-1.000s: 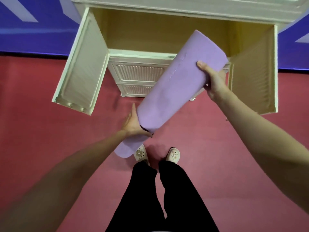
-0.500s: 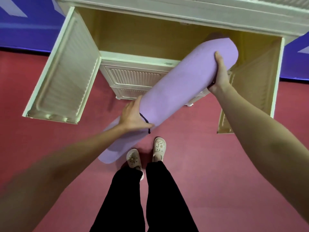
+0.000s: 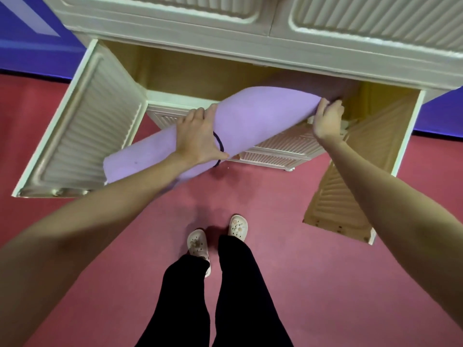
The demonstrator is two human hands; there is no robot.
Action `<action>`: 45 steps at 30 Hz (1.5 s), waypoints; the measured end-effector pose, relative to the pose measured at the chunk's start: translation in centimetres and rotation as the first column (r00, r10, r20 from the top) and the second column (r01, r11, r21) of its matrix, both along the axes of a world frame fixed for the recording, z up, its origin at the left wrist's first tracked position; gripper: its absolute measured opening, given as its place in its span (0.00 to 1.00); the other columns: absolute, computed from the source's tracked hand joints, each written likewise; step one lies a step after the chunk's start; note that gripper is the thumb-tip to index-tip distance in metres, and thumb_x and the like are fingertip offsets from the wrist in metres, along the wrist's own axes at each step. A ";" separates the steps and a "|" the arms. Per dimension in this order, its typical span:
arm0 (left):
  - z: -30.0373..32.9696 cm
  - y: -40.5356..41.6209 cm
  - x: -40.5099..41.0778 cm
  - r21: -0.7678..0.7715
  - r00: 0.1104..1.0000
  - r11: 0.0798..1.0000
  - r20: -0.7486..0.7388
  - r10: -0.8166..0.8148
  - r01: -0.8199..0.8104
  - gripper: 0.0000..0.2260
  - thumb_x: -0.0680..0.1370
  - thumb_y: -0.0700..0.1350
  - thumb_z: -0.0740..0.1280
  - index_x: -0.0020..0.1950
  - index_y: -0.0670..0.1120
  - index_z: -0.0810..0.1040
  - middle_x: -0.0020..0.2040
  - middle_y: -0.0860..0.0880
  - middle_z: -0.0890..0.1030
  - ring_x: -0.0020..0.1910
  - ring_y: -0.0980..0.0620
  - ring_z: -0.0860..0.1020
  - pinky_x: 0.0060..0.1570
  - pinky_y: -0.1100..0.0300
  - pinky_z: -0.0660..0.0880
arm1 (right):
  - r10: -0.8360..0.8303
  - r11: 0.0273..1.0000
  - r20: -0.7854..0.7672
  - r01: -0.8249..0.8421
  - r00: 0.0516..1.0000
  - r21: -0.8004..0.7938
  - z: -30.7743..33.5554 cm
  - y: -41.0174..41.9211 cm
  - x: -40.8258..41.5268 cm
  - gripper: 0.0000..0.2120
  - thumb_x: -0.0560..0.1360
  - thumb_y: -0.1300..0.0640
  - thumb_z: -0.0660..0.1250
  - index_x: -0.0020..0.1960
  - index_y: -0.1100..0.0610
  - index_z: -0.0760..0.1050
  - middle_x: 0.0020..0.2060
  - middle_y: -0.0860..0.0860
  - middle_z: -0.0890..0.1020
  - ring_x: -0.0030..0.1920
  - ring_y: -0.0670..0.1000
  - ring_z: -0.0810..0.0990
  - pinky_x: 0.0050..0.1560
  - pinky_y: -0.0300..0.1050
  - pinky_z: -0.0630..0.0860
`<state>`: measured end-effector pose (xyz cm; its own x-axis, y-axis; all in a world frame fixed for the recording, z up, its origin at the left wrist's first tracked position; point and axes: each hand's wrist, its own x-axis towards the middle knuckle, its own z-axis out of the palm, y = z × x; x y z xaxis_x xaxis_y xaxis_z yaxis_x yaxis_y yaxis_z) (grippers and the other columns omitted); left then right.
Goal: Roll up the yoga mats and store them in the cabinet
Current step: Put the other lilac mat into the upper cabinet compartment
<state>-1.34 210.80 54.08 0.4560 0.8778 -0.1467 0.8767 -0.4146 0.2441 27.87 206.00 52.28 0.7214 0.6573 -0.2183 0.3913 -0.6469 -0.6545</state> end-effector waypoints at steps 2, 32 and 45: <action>0.3 0.4 0.7 0.005 1.000 1.000 -0.026 -0.010 0.010 0.53 0.54 0.64 0.77 0.73 0.46 0.61 0.61 0.43 0.75 0.62 0.41 0.71 0.60 0.48 0.67 | 0.280 0.959 0.298 -0.280 0.912 -0.046 -0.5 -1.4 -0.2 0.28 0.74 0.60 0.60 0.69 0.74 0.60 0.64 0.73 0.65 0.65 0.71 0.66 0.69 0.56 0.60; -0.9 -3.7 -10.2 0.198 0.950 0.979 -0.293 0.104 -0.046 0.51 0.61 0.54 0.77 0.77 0.42 0.54 0.73 0.35 0.63 0.72 0.36 0.62 0.69 0.33 0.55 | 0.856 0.488 0.442 -0.697 0.266 -0.525 1.5 1.6 -6.7 0.53 0.61 0.39 0.75 0.78 0.51 0.53 0.74 0.64 0.59 0.68 0.74 0.61 0.65 0.77 0.50; 0.4 0.3 -4.9 0.307 0.974 0.951 -0.221 0.050 0.021 0.48 0.65 0.49 0.76 0.78 0.46 0.52 0.77 0.41 0.58 0.76 0.41 0.56 0.74 0.40 0.48 | 0.705 0.688 0.593 -0.581 0.390 -0.436 1.7 0.2 -2.6 0.53 0.58 0.45 0.78 0.76 0.52 0.56 0.63 0.65 0.69 0.57 0.69 0.70 0.63 0.72 0.60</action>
